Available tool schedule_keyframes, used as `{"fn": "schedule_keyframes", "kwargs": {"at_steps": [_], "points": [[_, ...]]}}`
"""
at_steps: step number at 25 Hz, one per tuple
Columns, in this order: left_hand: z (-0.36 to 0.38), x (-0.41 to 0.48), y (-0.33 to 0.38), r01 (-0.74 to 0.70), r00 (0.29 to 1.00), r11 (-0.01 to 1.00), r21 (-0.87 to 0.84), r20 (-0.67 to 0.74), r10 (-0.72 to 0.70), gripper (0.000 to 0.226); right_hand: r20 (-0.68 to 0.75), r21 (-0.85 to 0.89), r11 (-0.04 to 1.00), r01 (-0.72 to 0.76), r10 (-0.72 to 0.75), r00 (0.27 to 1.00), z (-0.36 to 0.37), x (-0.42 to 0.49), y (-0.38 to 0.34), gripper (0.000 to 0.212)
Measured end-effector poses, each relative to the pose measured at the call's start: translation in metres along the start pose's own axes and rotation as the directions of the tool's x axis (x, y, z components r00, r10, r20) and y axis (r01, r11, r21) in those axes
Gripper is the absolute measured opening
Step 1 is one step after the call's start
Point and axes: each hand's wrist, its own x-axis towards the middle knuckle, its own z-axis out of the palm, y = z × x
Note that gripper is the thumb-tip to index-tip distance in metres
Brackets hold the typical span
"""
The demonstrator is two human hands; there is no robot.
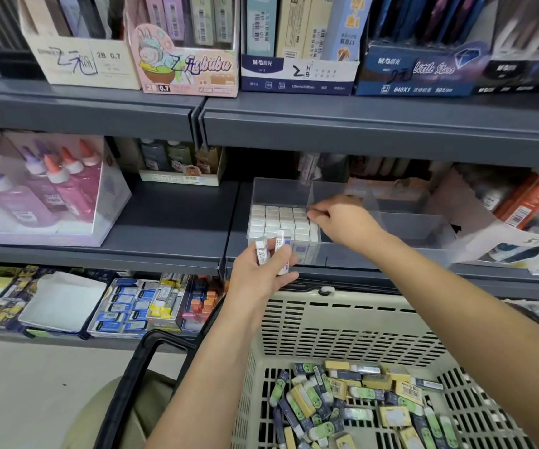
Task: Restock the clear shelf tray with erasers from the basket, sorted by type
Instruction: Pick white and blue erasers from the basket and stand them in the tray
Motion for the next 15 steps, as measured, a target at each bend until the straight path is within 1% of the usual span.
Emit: {"fn": "schedule_keyframes", "kwargs": {"at_steps": [2,3,4,5,6,7,8,10,12,14,15], "points": [[-0.001,0.000,0.001,0.003,1.000,0.999,-0.044,-0.008,-0.003,0.007,0.003,-0.068,0.996,0.062,-0.062,0.998,0.000,-0.007,0.000,0.037],[-0.001,0.000,0.001,0.002,1.000,0.999,-0.047,-0.017,-0.003,0.006,-0.033,-0.046,0.995,0.086,-0.088,0.996,-0.002,-0.010,-0.001,0.037],[0.000,0.000,0.001,-0.001,1.000,0.999,-0.046,-0.026,-0.001,0.005,-0.079,0.026,0.994,0.106,-0.103,0.992,-0.005,-0.014,-0.003,0.037],[0.000,0.000,0.001,-0.002,1.000,0.999,-0.046,-0.030,0.001,0.004,-0.103,0.137,0.983,0.119,-0.106,0.989,-0.008,-0.017,-0.006,0.039],[0.000,0.000,0.002,-0.001,1.000,0.999,-0.048,-0.029,0.000,0.003,-0.089,0.260,0.956,0.139,-0.120,0.989,-0.012,-0.021,-0.011,0.041],[0.001,0.000,0.003,0.005,1.000,0.999,-0.050,-0.022,-0.006,0.004,-0.046,0.362,0.919,0.158,-0.152,0.987,-0.015,-0.027,-0.016,0.038],[0.001,-0.001,0.003,0.016,1.000,0.999,-0.050,-0.010,-0.016,0.004,0.009,0.422,0.891,0.169,-0.190,0.982,-0.016,-0.033,-0.022,0.029],[0.002,-0.002,0.005,0.034,0.999,0.999,-0.041,-0.001,-0.034,0.007,0.083,0.425,0.887,0.182,-0.238,0.968,-0.015,-0.038,-0.029,0.011],[0.000,-0.001,0.004,-0.001,0.999,1.000,0.013,-0.052,0.002,0.010,0.086,0.445,0.877,0.178,-0.240,0.967,-0.016,-0.037,-0.033,0.004],[-0.004,0.001,0.005,-0.083,0.986,0.993,0.079,-0.135,0.093,0.011,0.048,0.569,0.807,0.157,-0.223,0.974,-0.021,-0.030,-0.035,0.008],[-0.007,0.001,0.005,-0.123,0.975,0.986,0.113,-0.172,0.141,0.011,0.018,0.630,0.765,0.134,-0.187,0.982,-0.025,-0.024,-0.036,0.012]]}}
